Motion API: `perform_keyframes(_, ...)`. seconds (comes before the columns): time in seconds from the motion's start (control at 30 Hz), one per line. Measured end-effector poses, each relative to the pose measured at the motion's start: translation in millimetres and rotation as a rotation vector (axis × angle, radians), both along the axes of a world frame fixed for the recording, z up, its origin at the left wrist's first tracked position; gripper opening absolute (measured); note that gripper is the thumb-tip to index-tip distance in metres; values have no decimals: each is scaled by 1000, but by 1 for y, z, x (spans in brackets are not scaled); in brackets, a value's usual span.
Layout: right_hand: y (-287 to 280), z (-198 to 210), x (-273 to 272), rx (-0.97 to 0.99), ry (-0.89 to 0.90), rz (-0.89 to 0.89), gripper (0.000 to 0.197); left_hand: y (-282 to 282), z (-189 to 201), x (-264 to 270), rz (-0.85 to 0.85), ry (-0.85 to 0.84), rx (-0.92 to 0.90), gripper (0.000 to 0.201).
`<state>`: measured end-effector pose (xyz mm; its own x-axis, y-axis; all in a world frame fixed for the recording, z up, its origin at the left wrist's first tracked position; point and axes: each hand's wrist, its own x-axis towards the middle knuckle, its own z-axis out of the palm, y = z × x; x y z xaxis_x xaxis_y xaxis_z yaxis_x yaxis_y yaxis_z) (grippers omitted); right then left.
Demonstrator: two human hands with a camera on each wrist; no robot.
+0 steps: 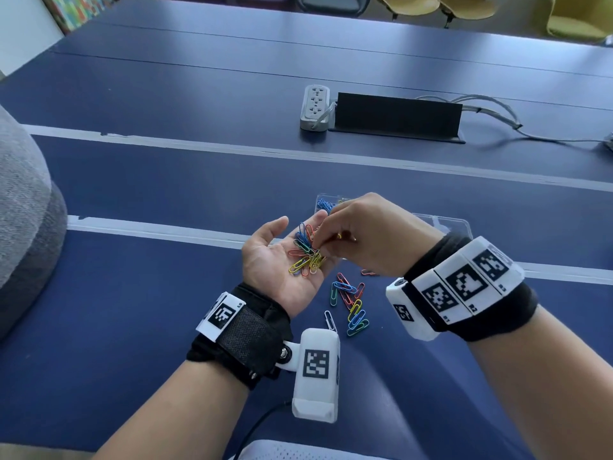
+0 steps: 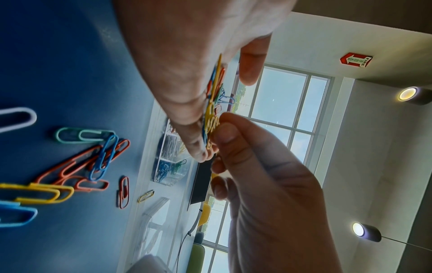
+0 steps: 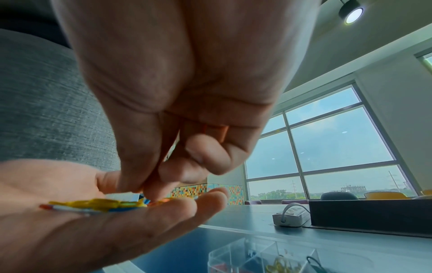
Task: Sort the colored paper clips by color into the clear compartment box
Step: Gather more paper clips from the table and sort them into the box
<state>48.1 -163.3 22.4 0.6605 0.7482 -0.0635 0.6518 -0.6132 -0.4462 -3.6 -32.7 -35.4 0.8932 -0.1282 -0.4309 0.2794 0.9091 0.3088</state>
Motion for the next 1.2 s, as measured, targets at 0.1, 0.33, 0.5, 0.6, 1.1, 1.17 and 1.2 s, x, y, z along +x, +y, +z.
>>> perform_keyframes(0.1,2,1,-1,-23,22,46,23,1,-1,1,4,-13,25,64)
perform_keyframes(0.33,5,-7,1,50,12,64,17,3,-6,1,25,-30,15,57)
perform_keyframes(0.5,5,-10,2,109,-33,64,14,4,-5,0,27,-31,13,55)
perform_keyframes(0.6,3,-12,-1,35,-46,88,19,4,-3,-1,8,-14,7,61)
perform_keyframes(1.1,0,-12,0,-27,-57,139,15,5,-7,-3,-25,-23,13,65)
perform_keyframes(1.17,0,-14,0,-22,-45,155,17,6,-6,-3,-24,-11,0,66)
perform_keyframes(1.2,0,-14,0,2,-35,165,19,5,-5,-3,-23,-11,-11,67)
